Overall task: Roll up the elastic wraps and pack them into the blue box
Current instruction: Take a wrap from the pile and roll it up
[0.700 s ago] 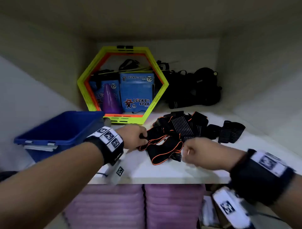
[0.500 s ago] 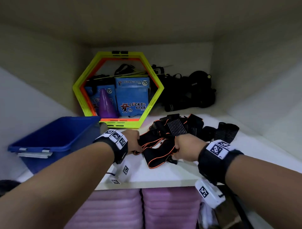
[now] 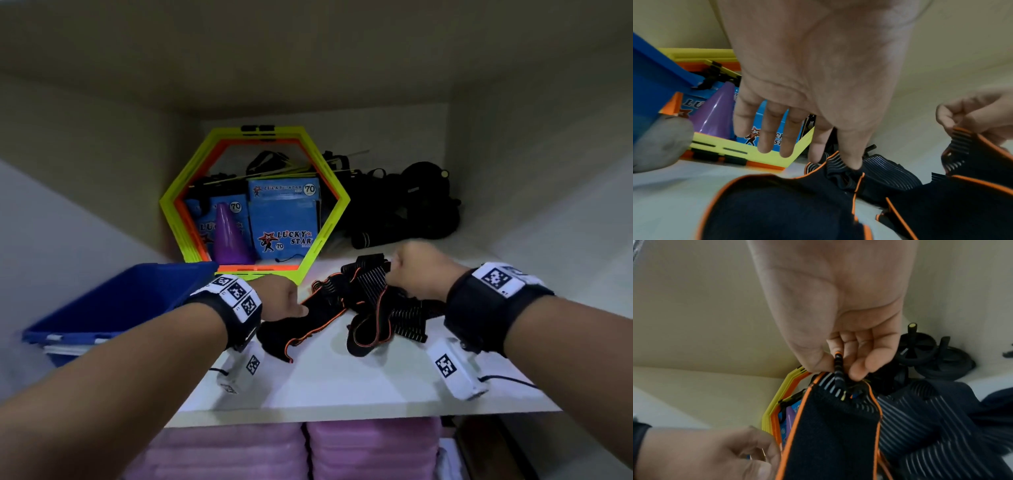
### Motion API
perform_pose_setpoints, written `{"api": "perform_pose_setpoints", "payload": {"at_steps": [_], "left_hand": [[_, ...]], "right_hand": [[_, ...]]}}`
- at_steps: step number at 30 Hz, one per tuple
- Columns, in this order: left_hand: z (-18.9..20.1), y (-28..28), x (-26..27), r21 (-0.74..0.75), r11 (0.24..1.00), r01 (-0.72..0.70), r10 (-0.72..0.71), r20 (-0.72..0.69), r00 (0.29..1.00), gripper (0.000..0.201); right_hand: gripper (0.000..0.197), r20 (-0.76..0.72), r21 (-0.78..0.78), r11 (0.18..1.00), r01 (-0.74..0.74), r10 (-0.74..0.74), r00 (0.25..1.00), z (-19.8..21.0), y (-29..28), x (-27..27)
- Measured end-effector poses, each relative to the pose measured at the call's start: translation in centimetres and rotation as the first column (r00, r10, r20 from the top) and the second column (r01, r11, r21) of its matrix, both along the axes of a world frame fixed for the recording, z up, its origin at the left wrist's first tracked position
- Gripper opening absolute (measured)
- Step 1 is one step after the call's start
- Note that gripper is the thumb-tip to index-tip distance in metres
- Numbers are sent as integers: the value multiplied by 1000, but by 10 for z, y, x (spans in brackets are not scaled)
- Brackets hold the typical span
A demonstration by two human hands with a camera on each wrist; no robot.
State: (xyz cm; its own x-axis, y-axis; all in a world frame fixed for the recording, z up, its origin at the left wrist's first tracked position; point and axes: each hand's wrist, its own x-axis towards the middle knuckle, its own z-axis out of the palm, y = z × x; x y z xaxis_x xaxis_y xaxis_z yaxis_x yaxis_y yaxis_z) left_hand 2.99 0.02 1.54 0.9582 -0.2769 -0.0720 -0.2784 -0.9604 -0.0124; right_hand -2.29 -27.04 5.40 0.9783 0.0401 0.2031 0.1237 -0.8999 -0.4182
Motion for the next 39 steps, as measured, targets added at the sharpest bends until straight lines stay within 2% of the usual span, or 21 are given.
{"api": "perform_pose_setpoints", "payload": {"at_steps": [5,12,16,21,24,25,27,29,30,31,33,35,37,39], "left_hand": [[2,-44,27,-4,997,75,-74,89,993,27],[-10,-91,55,5,997,71,-71,51,996,15],[-4,-104,65,-98,993,69,-62,80,995,26],[36,-128,67,-277,955,106,-58,175,983,36],[75,-146,68,-373,918,134,-43,241,970,35],[89,-150,68,-395,908,142,-35,267,963,33],[118,-157,66,-443,879,178,-28,324,946,27],[144,-163,66,-525,823,217,-11,367,930,22],[154,-167,64,-580,784,222,8,367,930,21],[164,-170,62,-633,742,220,30,359,933,21],[180,-178,56,-734,646,208,66,325,943,20],[188,-184,46,-846,509,162,80,234,969,15],[190,-193,33,-932,352,91,65,121,990,12],[189,-200,22,-975,210,73,42,83,996,14]], "right_hand": [[19,38,-12,999,35,-34,999,16,-25,9],[31,-2,-222,974,50,-52,999,25,-60,1],[36,20,-259,960,106,-104,994,23,-82,5],[37,31,-94,977,193,-191,981,36,-110,13],[35,-22,156,967,200,-199,980,51,-126,18],[34,-32,279,936,215,-215,976,56,-131,22],[32,-40,550,807,215,-231,972,67,-137,28],[26,-72,778,603,175,-191,979,82,-140,33],[21,-94,847,506,160,-155,983,91,-139,33],[19,-113,882,445,157,-124,986,101,-139,33],[20,-126,910,391,139,-59,990,117,-138,28],[23,-120,930,351,105,23,992,129,-138,22],[25,-105,931,358,77,58,993,136,-138,16],[22,-75,922,385,46,60,995,139,-138,12]]}}
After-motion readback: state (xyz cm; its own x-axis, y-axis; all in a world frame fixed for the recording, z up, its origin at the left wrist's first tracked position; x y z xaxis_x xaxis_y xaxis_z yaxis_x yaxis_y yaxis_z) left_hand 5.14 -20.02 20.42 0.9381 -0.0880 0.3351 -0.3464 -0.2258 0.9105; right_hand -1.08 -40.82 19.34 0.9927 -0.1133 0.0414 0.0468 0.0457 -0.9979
